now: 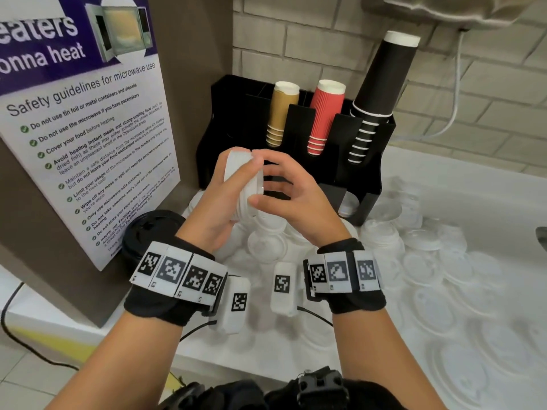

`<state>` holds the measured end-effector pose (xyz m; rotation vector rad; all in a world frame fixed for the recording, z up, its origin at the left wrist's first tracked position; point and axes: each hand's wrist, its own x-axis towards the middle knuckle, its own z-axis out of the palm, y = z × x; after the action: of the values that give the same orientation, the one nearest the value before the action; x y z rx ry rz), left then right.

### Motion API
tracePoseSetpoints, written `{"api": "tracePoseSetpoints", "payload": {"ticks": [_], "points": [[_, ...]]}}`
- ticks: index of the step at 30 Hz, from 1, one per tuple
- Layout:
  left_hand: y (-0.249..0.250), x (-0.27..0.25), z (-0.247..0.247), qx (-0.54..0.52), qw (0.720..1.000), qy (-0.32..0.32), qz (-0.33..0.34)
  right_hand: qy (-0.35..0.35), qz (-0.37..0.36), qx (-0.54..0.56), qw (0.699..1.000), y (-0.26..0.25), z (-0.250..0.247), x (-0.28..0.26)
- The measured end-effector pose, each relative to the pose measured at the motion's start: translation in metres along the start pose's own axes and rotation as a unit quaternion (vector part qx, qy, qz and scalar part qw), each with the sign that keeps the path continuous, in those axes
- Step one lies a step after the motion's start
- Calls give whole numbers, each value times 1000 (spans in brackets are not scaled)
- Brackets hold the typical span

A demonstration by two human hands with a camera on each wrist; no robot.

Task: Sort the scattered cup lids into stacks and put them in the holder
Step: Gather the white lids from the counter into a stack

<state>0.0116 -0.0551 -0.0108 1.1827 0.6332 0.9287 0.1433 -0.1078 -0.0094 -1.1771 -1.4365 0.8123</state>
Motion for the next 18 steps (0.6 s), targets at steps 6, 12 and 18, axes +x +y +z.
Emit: {"api": "tracePoseSetpoints", "payload": {"ticks": [6,12,18], "points": [[28,12,-29,-29,995,89,45,14,31,-50,998,-3,-16,40],[40,12,-46,-19,992,108,67,-68,146,-261,952,34,-18,83],[41,10,-48,-31,991,108,69,-301,148,-496,801,57,31,108]]}}
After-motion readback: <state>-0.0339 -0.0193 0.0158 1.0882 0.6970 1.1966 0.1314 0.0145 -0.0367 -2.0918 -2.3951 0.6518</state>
